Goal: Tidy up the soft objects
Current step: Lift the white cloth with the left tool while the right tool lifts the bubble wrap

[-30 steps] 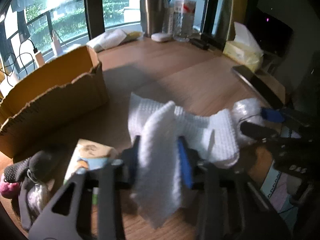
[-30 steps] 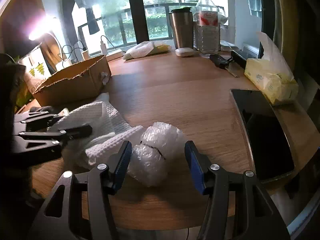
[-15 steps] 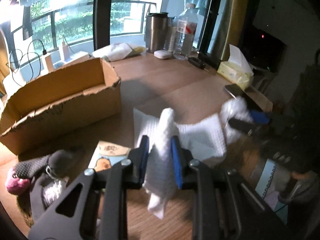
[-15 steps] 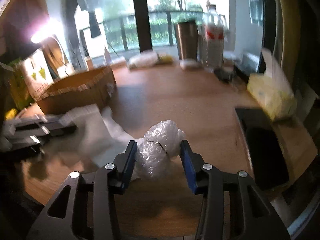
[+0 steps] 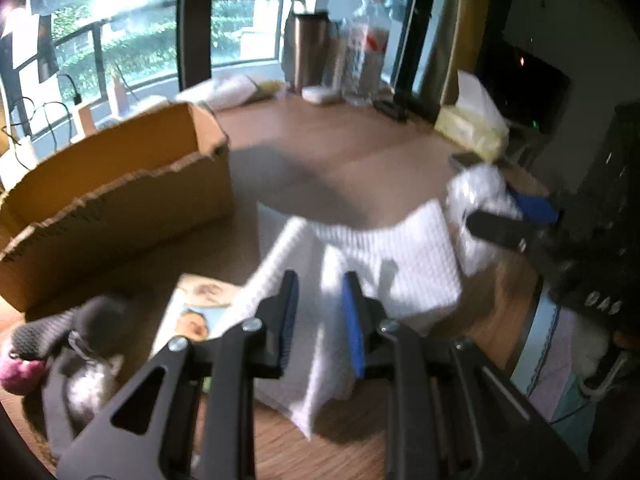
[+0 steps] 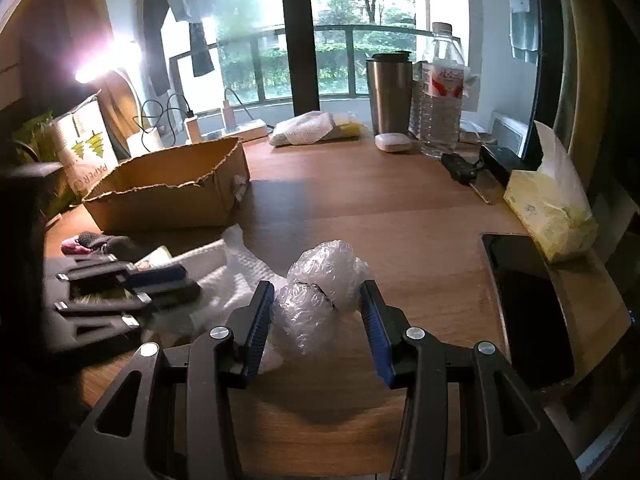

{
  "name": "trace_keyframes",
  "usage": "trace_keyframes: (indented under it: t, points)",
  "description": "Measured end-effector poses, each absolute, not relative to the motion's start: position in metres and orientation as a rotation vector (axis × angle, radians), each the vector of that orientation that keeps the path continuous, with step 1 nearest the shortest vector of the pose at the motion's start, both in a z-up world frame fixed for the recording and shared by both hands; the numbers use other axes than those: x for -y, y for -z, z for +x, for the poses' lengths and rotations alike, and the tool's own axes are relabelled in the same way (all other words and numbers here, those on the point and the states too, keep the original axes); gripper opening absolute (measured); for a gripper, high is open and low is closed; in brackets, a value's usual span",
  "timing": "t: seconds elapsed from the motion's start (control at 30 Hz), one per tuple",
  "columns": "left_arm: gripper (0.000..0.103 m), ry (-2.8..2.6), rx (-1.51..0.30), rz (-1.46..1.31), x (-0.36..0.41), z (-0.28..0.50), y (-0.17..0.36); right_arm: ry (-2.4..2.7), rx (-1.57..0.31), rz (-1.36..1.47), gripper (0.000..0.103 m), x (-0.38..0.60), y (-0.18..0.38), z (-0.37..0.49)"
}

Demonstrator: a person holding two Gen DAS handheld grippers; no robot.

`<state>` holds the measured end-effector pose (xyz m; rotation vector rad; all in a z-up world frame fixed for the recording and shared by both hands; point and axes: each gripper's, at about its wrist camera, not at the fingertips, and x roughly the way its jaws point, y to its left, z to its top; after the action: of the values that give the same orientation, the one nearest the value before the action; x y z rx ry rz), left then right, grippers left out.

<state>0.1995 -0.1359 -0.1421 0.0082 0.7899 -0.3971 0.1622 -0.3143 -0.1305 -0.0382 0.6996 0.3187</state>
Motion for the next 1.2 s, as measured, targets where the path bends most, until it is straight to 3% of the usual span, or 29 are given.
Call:
trace_keyframes:
  t: [0.13, 0.2, 0.37, 0.43, 0.47, 0.5, 0.53, 0.6, 0.77, 1.2]
  points:
    - [0.035, 0.363, -0.735, 0.024, 0.126, 0.198, 0.129, -0.310, -0.713, -0.038, 0.047, 0.318, 0.134, 0.164]
    - [0.057, 0.360, -0.771, 0.021, 0.122, 0.206, 0.137, -0.316, -0.714, -0.032, 0.047, 0.318, 0.135, 0.165]
    - [0.059, 0.394, -0.834, -0.005, 0.121, 0.216, 0.154, -0.330, -0.718, -0.032, 0.047, 0.315, 0.136, 0.165]
    - [0.058, 0.388, -0.829, 0.026, 0.125, 0.216, 0.154, -0.329, -0.719, -0.030, 0.047, 0.316, 0.137, 0.166]
    - [0.052, 0.386, -0.824, 0.041, 0.127, 0.215, 0.154, -0.327, -0.718, -0.029, 0.047, 0.315, 0.137, 0.166]
    - [0.035, 0.387, -0.827, 0.049, 0.128, 0.216, 0.155, -0.326, -0.717, -0.026, 0.047, 0.316, 0.137, 0.166]
    - [0.031, 0.390, -0.836, 0.056, 0.129, 0.216, 0.155, -0.326, -0.716, -0.023, 0.047, 0.317, 0.137, 0.167]
    - [0.009, 0.411, -0.849, 0.065, 0.132, 0.216, 0.156, -0.325, -0.717, -0.018, 0.047, 0.318, 0.138, 0.167]
    - [0.004, 0.471, -0.813, 0.052, 0.137, 0.203, 0.144, -0.322, -0.721, -0.016, 0.047, 0.318, 0.140, 0.167]
    - [0.007, 0.517, -0.898, 0.043, 0.153, 0.212, 0.161, -0.329, -0.706, -0.003, 0.047, 0.323, 0.136, 0.166]
